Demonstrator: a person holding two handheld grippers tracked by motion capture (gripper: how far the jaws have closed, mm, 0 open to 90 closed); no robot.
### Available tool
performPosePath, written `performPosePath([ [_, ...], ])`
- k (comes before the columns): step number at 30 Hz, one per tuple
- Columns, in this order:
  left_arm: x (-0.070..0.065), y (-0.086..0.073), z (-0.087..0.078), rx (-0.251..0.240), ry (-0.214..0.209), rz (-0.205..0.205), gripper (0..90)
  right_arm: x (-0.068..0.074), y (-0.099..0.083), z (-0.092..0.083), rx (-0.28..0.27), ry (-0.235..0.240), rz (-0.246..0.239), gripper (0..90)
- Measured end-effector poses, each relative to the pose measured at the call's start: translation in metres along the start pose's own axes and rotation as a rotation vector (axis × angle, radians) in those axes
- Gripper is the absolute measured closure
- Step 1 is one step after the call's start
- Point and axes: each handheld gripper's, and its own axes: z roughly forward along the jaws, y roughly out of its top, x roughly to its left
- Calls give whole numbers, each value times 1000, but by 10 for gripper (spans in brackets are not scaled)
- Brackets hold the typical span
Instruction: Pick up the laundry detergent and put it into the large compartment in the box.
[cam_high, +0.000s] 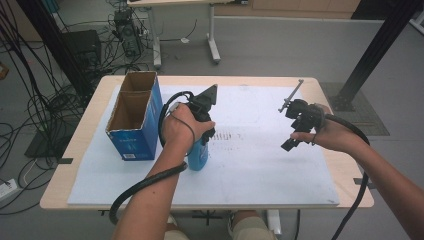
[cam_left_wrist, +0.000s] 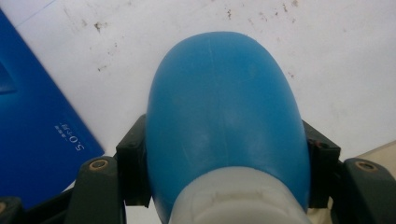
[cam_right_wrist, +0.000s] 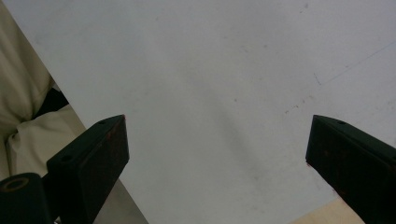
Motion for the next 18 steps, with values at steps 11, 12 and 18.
performPosePath([
  [11, -1, 1, 0, 4, 2, 5, 364, 0, 0, 1, 1, 3, 1, 58],
  [12, -1, 1, 0, 4, 2, 5, 364, 0, 0, 1, 0, 3, 1, 58],
  [18, -1, 1, 0, 6, 3, 5, 364, -1, -1, 1, 0, 3, 5, 58],
])
